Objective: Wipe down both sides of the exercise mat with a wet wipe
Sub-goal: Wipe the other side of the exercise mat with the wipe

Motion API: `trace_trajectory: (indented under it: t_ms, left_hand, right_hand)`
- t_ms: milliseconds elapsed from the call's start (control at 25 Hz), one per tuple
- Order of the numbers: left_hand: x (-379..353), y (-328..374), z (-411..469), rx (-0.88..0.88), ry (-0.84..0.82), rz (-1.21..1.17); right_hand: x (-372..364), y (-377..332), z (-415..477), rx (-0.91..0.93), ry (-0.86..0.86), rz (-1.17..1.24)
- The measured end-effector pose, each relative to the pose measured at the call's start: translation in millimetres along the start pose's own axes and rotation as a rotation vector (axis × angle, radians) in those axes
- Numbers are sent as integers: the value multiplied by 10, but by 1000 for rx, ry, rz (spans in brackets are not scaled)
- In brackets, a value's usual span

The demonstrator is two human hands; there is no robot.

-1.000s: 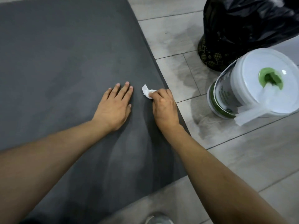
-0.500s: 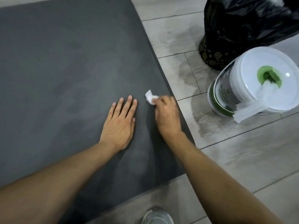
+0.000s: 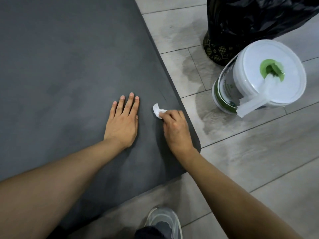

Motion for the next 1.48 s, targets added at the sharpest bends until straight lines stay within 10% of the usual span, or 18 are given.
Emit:
trace_trajectory:
  t_ms: [160, 360, 560, 840, 1040, 1200, 1480]
  left_hand:
    - [-15, -23, -9, -14, -14, 23]
    - [12, 16, 10, 10, -31, 29]
    - [50, -1, 34, 8, -95, 40]
    - [82, 27, 76, 9, -124, 44]
    - [74, 3, 53, -8, -111, 44]
    - [104, 20, 77, -10, -112, 50]
    - [80, 241, -345, -268, 53, 66]
  right_hand:
    - [198, 36, -311, 269, -108, 36]
    - [331, 342, -214, -125, 90, -46]
    - [368, -216, -940, 238, -154, 137]
    - [549, 203, -894, -85, 58, 4]
    - [510, -36, -1192, 158, -102, 112]
    - [722, 577, -823, -114, 47, -88]
    - [658, 68, -1048, -61, -98, 27]
Point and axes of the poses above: each hand's wrist, its own z-axis towards the middle knuckle, its own x-axis out of the back of the hand, y = z × x, the point moved 4 cm from there along z, towards the middle knuckle, and after that the axes turned 10 degrees about y, right-handed, at the moved point
